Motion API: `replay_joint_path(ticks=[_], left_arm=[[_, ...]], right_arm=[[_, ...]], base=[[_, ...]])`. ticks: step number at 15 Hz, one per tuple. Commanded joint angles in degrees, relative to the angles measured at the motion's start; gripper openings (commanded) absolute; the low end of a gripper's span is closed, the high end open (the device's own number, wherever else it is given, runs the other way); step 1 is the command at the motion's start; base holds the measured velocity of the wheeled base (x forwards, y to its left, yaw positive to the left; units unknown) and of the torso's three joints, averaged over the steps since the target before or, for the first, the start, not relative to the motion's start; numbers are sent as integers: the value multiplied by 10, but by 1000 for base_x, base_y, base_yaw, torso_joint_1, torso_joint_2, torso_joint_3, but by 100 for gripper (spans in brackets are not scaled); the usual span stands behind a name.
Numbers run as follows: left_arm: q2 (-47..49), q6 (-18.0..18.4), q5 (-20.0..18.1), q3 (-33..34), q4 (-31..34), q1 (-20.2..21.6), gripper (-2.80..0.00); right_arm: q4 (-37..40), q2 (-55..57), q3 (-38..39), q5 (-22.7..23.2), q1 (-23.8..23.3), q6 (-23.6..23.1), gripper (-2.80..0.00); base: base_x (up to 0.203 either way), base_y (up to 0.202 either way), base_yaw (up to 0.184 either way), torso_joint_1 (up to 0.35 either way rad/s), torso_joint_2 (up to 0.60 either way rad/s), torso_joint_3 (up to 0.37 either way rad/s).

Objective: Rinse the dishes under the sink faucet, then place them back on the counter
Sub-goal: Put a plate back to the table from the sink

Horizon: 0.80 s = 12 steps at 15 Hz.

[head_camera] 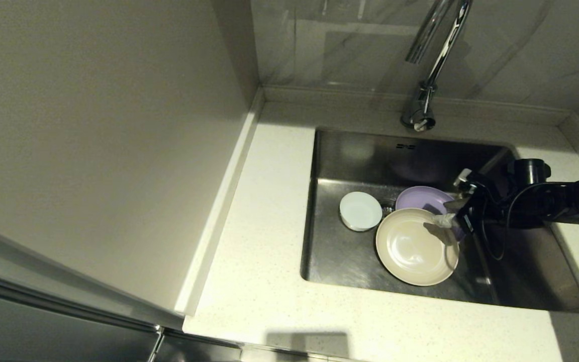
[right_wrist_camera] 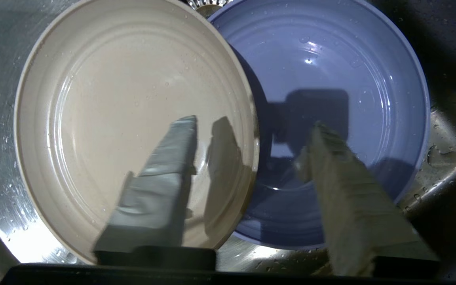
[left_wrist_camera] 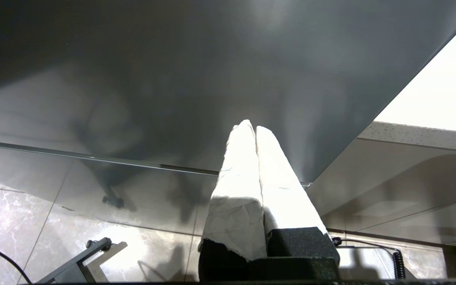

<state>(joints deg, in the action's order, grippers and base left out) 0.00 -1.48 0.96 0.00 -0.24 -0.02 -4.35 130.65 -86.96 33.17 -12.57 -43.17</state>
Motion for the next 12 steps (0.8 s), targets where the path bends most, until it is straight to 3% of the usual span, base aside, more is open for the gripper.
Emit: replay_joint_path(ticks=[1, 11, 12], left_arm=[[-2, 0, 0, 0, 0, 0, -280], [-2, 0, 0, 0, 0, 0, -280], [-2, 0, 0, 0, 0, 0, -280]], right_arm=[[0, -3, 5, 1, 0, -14, 0], [0, 41, -12, -32, 0, -32, 0], [0, 44, -13, -33, 0, -32, -280]], base=[[0, 0, 0, 0, 0, 0], [0, 0, 0, 0, 0, 0], [0, 0, 0, 0, 0, 0]])
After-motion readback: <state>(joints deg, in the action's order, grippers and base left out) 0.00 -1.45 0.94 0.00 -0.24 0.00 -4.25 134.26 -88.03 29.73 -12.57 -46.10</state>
